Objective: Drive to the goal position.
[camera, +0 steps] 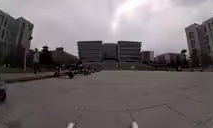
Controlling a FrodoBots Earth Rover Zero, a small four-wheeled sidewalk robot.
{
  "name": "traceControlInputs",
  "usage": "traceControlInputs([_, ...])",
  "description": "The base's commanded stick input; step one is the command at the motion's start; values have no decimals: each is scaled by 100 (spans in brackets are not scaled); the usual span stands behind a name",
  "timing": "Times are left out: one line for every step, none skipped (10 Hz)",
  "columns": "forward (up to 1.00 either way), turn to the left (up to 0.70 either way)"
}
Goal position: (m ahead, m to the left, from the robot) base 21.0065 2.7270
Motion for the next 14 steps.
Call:
traceControlInputs([70, 0])
traceControlInputs([70, 0])
traceControlInputs([70, 0])
traceControlInputs([70, 0])
traceControlInputs([70, 0])
traceControlInputs([70, 0])
traceControlInputs([70, 0])
traceControlInputs([70, 0])
traceControlInputs([70, 0])
traceControlInputs([70, 0])
traceControlInputs([70, 0])
traceControlInputs([70, 0])
traceControlInputs([70, 0])
traceControlInputs([70, 0])
